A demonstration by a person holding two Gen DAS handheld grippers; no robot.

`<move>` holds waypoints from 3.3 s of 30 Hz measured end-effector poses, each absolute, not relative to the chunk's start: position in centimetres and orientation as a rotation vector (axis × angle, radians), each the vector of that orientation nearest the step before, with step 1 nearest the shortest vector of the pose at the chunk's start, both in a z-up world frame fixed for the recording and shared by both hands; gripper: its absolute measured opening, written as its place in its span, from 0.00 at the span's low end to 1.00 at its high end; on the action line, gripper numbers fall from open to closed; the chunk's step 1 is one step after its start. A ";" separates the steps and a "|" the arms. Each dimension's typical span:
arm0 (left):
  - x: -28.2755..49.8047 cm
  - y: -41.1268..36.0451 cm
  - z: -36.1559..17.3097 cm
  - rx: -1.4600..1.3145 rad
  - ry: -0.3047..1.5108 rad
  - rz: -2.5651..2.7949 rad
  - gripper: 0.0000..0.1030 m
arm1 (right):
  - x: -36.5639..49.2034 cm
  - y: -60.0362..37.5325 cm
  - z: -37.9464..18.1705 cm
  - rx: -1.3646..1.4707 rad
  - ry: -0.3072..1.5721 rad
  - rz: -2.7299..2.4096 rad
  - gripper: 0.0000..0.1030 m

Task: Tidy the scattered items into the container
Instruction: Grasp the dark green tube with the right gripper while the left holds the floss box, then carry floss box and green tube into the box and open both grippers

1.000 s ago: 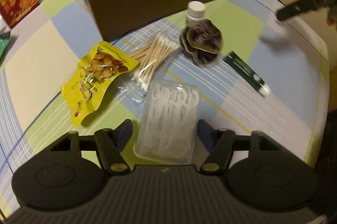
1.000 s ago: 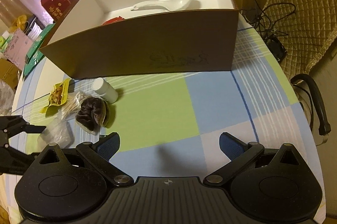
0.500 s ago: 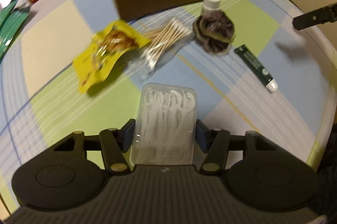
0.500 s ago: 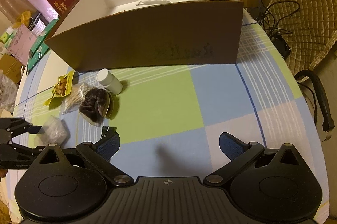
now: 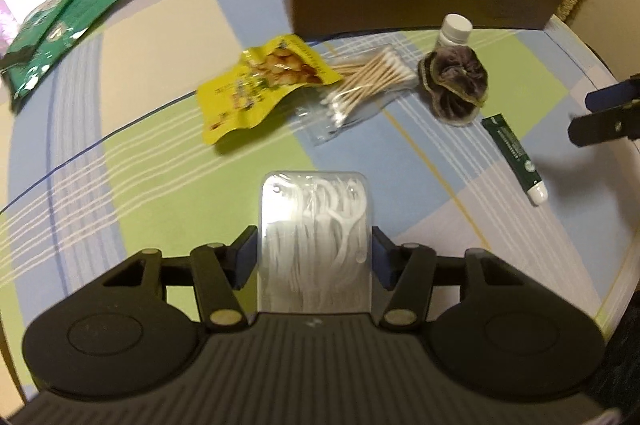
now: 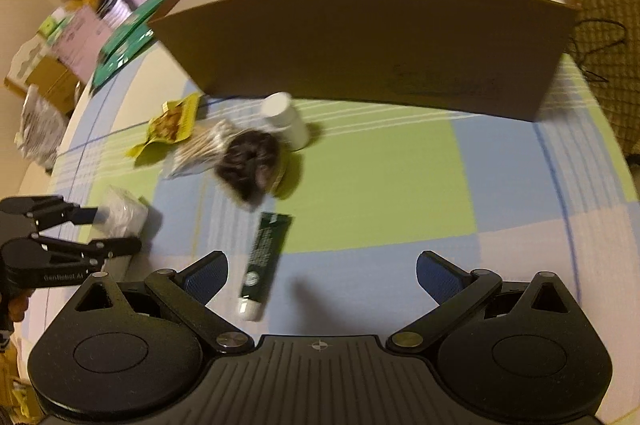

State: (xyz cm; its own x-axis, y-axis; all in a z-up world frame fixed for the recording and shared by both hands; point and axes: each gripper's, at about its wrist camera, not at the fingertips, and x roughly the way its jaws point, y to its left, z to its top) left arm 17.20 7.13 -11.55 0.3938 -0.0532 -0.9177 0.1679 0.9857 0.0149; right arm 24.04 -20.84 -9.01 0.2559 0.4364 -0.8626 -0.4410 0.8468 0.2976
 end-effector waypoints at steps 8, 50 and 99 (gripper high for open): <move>15.7 8.7 -11.0 0.054 1.180 -0.063 0.52 | 23.0 -18.0 -9.7 -0.042 1.182 0.665 1.00; 14.3 6.8 -12.3 0.007 1.213 -0.083 0.52 | 21.8 -19.5 -12.0 -0.219 1.072 0.642 0.62; 30.8 -0.6 1.1 0.369 0.874 -0.424 0.52 | 36.2 -25.6 1.5 0.009 0.928 0.766 0.19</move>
